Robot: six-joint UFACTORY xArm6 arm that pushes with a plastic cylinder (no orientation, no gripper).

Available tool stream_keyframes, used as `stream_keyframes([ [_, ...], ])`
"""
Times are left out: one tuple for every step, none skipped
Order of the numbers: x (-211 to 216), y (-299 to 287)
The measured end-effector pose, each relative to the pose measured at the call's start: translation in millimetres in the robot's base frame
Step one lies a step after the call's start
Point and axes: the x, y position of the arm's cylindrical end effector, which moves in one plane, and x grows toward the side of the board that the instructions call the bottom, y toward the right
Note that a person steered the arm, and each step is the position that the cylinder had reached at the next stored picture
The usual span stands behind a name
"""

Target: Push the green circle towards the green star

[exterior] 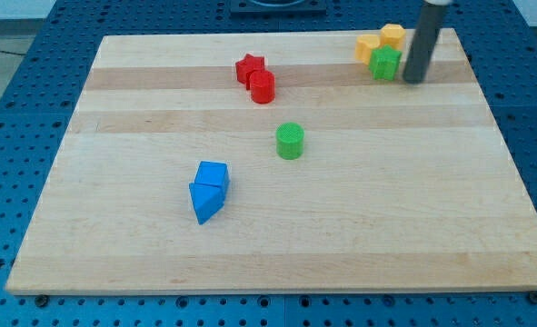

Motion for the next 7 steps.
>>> stream_keyframes([
  [105, -10],
  [166, -97],
  [151, -168],
  [105, -170],
  [60, -162],
  [92, -156],
  [136, -200],
])
